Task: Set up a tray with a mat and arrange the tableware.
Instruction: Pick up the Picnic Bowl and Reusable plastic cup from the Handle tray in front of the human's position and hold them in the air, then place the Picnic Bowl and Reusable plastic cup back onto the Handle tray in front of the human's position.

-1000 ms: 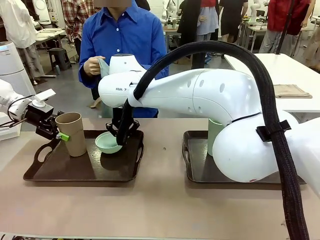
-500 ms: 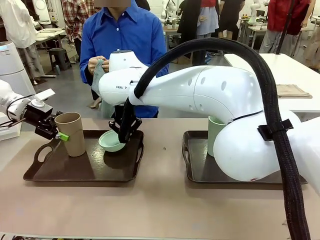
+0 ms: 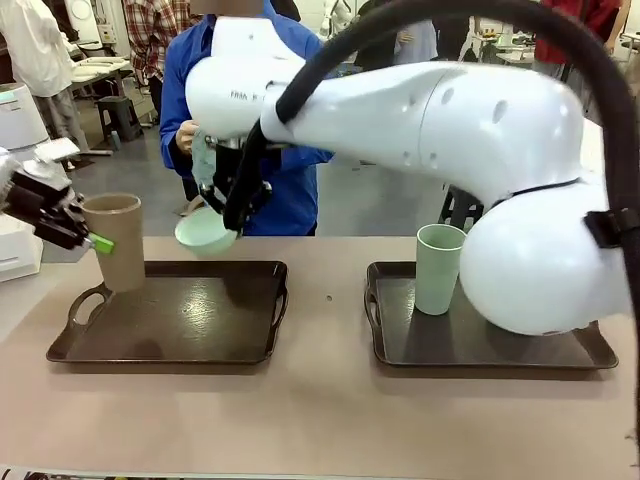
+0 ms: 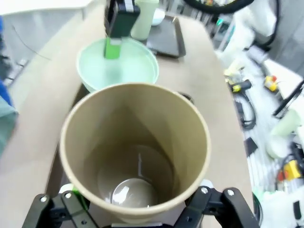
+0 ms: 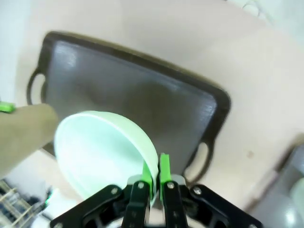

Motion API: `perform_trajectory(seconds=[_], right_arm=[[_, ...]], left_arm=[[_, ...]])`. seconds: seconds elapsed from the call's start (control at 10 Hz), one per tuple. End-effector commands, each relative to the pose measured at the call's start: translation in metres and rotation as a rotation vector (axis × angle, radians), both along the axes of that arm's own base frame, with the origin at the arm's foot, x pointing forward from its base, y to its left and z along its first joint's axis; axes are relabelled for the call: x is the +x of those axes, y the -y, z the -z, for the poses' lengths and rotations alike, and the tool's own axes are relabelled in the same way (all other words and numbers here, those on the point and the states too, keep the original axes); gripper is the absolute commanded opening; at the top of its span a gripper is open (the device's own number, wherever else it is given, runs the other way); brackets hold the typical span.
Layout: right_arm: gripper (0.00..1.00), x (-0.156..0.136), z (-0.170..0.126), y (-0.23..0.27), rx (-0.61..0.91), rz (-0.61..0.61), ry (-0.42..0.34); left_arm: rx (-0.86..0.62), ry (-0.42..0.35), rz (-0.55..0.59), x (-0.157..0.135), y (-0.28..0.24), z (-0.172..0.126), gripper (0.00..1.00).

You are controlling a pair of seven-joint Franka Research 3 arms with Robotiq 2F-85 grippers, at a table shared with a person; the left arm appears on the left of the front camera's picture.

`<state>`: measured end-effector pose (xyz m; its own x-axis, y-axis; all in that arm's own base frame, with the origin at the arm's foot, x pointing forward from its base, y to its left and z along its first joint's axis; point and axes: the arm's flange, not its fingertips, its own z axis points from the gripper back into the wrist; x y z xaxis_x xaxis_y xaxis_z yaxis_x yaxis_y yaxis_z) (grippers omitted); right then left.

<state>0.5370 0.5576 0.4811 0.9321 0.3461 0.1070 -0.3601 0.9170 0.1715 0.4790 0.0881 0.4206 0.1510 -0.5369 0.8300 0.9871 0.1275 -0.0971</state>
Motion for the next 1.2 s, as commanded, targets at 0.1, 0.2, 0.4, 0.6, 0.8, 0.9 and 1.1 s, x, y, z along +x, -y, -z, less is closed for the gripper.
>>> perform_trajectory(seconds=[0.1, 0.2, 0.4, 0.6, 0.8, 0.9, 1.1], right_arm=[[0.09, -0.033, -0.026, 0.031, -0.003, 0.022, 0.015], [0.09, -0.040, -0.031, 0.034, -0.007, 0.021, 0.009], [0.09, -0.037, -0.030, 0.042, -0.018, 0.019, -0.032], [0.09, -0.021, -0.048, 0.016, -0.006, 0.003, 0.023], [0.09, -0.021, -0.048, 0.016, -0.006, 0.003, 0.023], [0.09, -0.021, -0.048, 0.016, -0.006, 0.003, 0.023], [0.09, -0.021, -0.048, 0.016, -0.006, 0.003, 0.023]], left_arm=[[0.002, 0.074, -0.009, -0.038, -0.003, -0.070, 0.00], [-0.002, 0.101, -0.028, -0.053, -0.006, -0.083, 0.00], [-0.019, 0.070, -0.055, -0.054, -0.011, -0.086, 0.00], [-0.007, 0.117, -0.023, -0.048, -0.009, -0.096, 0.00], [-0.007, 0.117, -0.023, -0.048, -0.009, -0.096, 0.00], [-0.007, 0.117, -0.023, -0.048, -0.009, -0.096, 0.00], [-0.007, 0.117, -0.023, -0.048, -0.009, -0.096, 0.00]])
